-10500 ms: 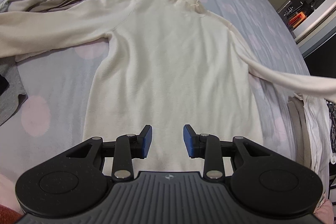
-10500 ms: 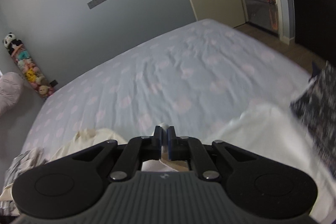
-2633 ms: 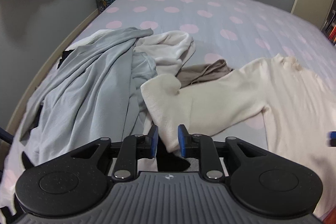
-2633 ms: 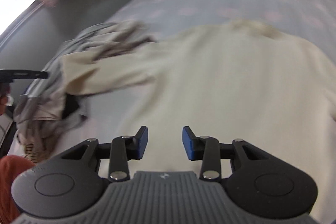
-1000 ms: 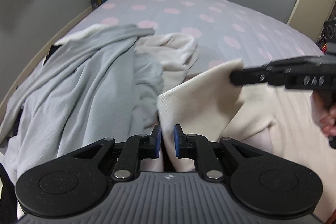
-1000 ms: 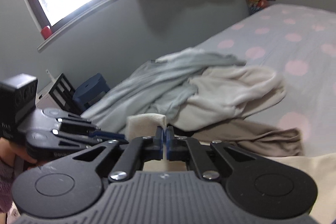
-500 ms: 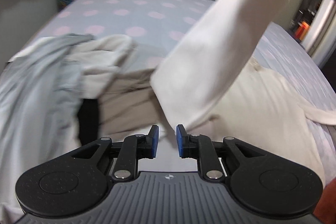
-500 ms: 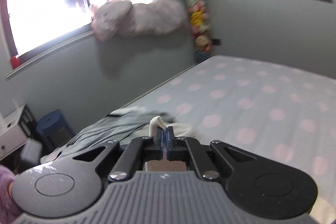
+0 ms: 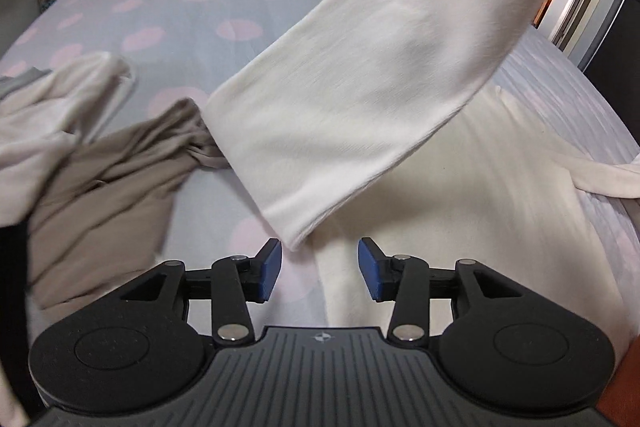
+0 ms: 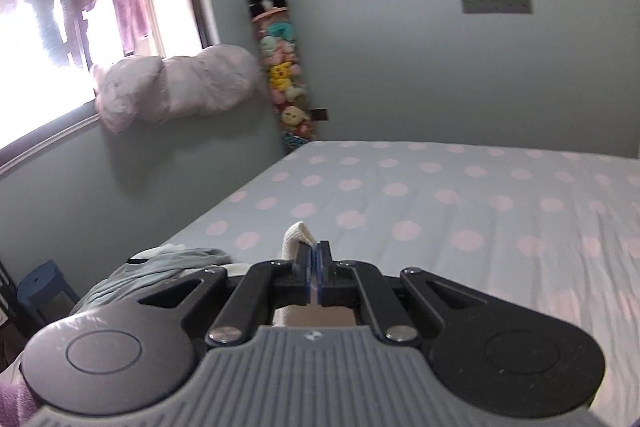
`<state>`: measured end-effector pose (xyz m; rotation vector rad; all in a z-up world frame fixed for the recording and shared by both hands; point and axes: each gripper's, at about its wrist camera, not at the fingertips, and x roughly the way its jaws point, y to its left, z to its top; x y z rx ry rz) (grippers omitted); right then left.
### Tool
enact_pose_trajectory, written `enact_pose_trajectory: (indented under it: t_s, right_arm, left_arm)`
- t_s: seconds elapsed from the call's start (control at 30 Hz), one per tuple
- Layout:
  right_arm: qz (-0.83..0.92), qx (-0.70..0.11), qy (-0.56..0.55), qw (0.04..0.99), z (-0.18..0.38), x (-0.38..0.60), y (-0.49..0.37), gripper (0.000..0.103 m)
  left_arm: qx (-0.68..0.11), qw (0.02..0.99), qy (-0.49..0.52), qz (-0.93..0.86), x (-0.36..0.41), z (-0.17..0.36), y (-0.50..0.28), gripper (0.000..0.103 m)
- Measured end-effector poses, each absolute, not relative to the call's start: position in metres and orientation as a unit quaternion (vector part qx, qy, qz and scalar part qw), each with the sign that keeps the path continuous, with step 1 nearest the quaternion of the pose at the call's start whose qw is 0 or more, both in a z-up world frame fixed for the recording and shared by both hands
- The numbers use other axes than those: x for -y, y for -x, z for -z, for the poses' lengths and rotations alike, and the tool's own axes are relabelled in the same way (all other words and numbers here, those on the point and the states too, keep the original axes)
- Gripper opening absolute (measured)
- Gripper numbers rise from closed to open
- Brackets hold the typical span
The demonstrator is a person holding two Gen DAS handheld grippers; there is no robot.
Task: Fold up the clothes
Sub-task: 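Lift the sleeve with the right gripper and fold it across the sweater body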
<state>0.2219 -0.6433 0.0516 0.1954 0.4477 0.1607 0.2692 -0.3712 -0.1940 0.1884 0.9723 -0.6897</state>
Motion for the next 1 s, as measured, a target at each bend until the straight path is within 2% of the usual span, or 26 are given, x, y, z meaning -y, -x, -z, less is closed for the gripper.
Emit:
enact_pose_trajectory:
  t_s: [0.47, 0.53, 0.57, 0.6, 0.7, 1.0]
  right_arm:
    - [-0.027, -0.206, -0.126, 0.97, -0.03, 0.706, -0.194, 0.003]
    - [-0.015, -0.208, -0.125, 0.97, -0.024, 0.713, -0.191, 0.003]
    - [-0.008, -0.21, -0.125, 0.97, -0.021, 0.717, -0.19, 0.003]
    - [0.0, -0.213, -0.124, 0.969, -0.017, 0.721, -0.189, 0.003]
    - [0.024, -0.223, -0.126, 0.966, -0.003, 0.734, -0.184, 0.003]
    - [0.096, -0.282, -0.193, 0.935, 0.081, 0.78, -0.174, 0.003]
  left_arm:
    - [-0.469, 0.836, -0.066, 0.276, 0.391, 0.228, -0.29, 0.042]
    - [-0.469, 0.838, -0.071, 0.269, 0.392, 0.232, -0.293, 0.035]
    - [-0.473, 0.837, -0.074, 0.264, 0.392, 0.235, -0.295, 0.022]
    - [-0.477, 0.836, -0.076, 0.261, 0.391, 0.237, -0.296, 0.017]
    - [-0.478, 0.834, -0.082, 0.262, 0.389, 0.241, -0.295, 0.012]
    - [-0.483, 0.834, -0.074, 0.255, 0.386, 0.242, -0.295, 0.011]
